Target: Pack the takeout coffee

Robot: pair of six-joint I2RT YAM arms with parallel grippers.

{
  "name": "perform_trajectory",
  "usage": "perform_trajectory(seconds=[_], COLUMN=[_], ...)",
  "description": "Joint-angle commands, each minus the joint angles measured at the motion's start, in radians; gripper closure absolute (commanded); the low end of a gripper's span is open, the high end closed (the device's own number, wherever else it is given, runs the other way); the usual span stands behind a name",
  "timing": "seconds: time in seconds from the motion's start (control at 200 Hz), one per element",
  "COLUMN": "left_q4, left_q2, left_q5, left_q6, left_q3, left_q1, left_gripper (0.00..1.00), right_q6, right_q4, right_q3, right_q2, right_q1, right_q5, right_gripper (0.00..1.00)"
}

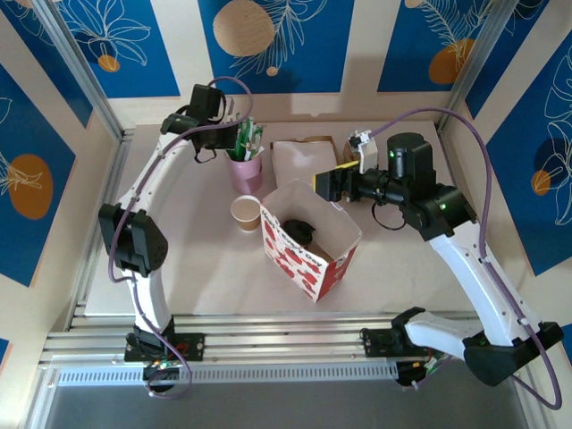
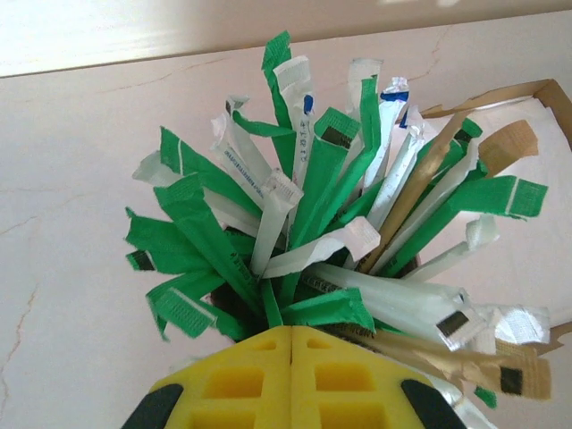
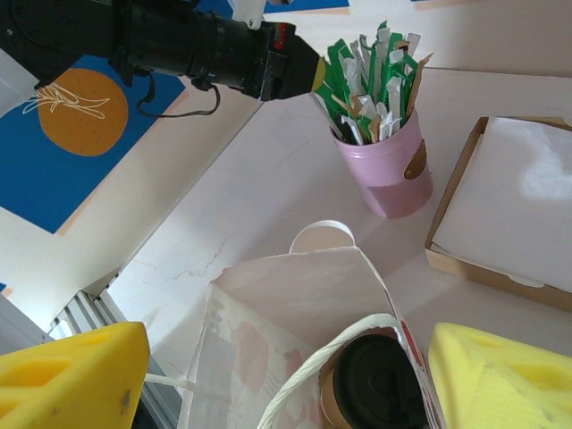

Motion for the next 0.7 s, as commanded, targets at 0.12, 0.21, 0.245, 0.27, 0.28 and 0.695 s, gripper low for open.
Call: perform_trajectory(seconds=[0.12,0.21,0.245,0.27,0.28,0.695], left_q4=[-0.124,-0.155,-0.170,-0.185,-0.190,-0.321], left_q2=[-0.138,-0.192,-0.215,-0.229,-0.234,-0.528], left_q5=[0.013,0.013,0.010,0.011,0.011,0.217], left_q6=[-0.040,-0.046,-0.050,-0.053,-0.053,-0.139], left_q3=[0.106,0.124,0.139,0.155,0.162,0.291], left_q1=[0.002,0.000,-0.001,-0.001,-0.001,-0.091], left_gripper=[1.00,1.00,1.00,1.00,1.00,1.00], right_q6=[0.001,0.007,0.009,0.010,0.011,0.099], right_q4=[-0.037,-0.050,-0.052,-0.054,-0.054,-0.069], right_q3=[-0.002,0.003,0.003,0.002,0.003,-0.007], right_q2=[-0.018,-0.018,-0.018,-0.019,-0.019,-0.035], right_q1=[-0.013,-0.024,-0.027,-0.030,-0.031,-0.133], right_q5=[0.027,0.032,0.031,0.032,0.033,0.083], right_gripper=[0.18,0.18,0.18,0.18,0.18,0.18])
